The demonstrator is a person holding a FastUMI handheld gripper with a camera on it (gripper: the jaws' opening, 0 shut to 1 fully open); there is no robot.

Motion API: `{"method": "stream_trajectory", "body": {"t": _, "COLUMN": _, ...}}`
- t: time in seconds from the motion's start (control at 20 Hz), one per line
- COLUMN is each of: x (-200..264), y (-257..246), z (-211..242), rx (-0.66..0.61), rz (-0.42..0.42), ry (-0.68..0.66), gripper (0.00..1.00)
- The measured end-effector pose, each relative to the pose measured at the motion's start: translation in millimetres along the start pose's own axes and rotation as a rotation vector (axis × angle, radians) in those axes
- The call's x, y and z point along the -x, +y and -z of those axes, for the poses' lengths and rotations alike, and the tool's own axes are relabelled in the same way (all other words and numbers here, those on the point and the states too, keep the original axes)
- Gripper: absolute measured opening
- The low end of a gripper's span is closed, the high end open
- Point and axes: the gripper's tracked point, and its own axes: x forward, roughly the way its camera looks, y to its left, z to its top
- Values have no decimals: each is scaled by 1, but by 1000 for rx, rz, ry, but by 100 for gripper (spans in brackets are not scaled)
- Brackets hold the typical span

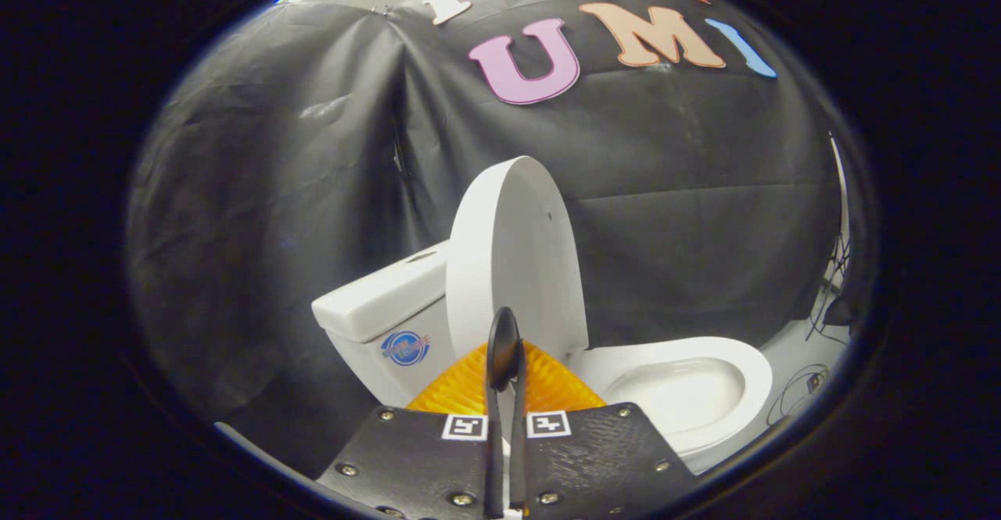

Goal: Open the toilet lid.

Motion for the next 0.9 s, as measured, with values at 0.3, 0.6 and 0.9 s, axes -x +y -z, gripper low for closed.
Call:
{"method": "stream_trajectory", "body": {"t": 0.3, "x": -2, "y": 13, "z": 7, "rx": -4, "rz": -22, "ry": -12, "gripper": 4}}
{"method": "stream_trajectory", "body": {"t": 0.6, "x": -7, "y": 26, "z": 8, "rx": -12, "rz": -47, "ry": -14, "gripper": 5}}
{"method": "stream_trajectory", "body": {"t": 0.9, "x": -12, "y": 39, "z": 11, "rx": 5, "rz": -73, "ry": -14, "gripper": 5}}
